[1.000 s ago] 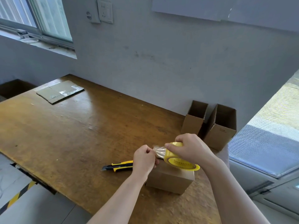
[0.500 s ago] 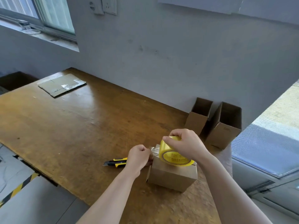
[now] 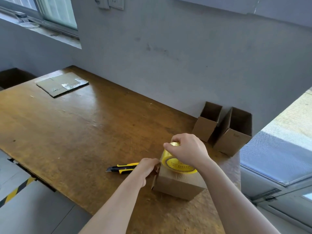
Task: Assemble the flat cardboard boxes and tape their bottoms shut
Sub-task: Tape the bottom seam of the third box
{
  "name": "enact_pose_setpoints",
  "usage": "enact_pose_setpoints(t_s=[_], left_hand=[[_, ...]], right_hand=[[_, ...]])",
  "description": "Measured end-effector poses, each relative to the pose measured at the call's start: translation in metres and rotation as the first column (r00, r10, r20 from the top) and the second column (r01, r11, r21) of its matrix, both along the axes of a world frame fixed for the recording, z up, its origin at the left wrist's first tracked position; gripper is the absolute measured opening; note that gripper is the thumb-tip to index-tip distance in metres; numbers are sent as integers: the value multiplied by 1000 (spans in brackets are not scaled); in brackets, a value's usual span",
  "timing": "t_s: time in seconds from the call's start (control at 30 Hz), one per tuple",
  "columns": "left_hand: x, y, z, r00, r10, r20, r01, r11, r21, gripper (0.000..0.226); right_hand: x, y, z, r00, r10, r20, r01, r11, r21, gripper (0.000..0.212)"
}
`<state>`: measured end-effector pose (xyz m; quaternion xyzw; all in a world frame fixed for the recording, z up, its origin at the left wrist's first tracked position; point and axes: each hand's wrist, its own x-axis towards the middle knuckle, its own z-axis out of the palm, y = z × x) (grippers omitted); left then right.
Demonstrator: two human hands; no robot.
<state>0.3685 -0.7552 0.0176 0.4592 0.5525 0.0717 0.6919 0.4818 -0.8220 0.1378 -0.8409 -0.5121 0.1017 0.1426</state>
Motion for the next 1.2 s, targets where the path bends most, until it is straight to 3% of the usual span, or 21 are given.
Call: enact_pose_setpoints(t_s=[0.1, 0.17, 0.23, 0.33, 0.4, 0.63, 0.73, 0.8, 0.97, 1.1, 1.2], left_hand=[[-10, -11, -18, 979, -99, -178, 116, 989, 88, 8], [-15, -19, -25, 983, -42, -178, 66, 989, 135, 5], [-14, -19, -24, 991, 81, -109, -46, 955, 293, 7], [-8, -16, -3, 953, 234, 193, -301, 807, 508, 17], [-5, -25, 4, 928, 186, 322, -331, 808, 488, 25], [-2, -53, -9, 865, -169, 472, 27, 956, 292, 68], [-10, -46, -9, 863, -268, 429, 143, 943, 301, 71], [-15, -38, -9, 870, -375, 321, 264, 903, 339, 87], [-8, -15, -1, 814, -579, 49, 452, 685, 571, 134], [-1, -5, 5, 791, -608, -58, 477, 555, 682, 123], [-2, -1, 3, 806, -584, -97, 467, 527, 710, 114]], right_hand=[[1, -1, -2, 1000, -10, -14, 10, 1000, 1, 37], [1, -1, -3, 1000, -18, -21, 18, 1000, 1, 37], [2, 0, -4, 1000, -19, -19, 19, 1000, -2, 37], [2, 1, -4, 1000, -27, -15, 27, 1000, -2, 36], [2, 2, -4, 1000, -29, -9, 29, 1000, 7, 36], [2, 3, -6, 999, -34, -19, 35, 999, 28, 34], [2, 2, -6, 999, -42, -17, 43, 998, 36, 33], [1, 1, -7, 999, -45, -25, 46, 998, 44, 32], [0, 1, -5, 999, -32, -39, 34, 998, 44, 34], [2, -1, -2, 996, -5, -94, 9, 999, 41, 32], [15, -9, -2, 935, -63, -350, 79, 996, 32, 38]])
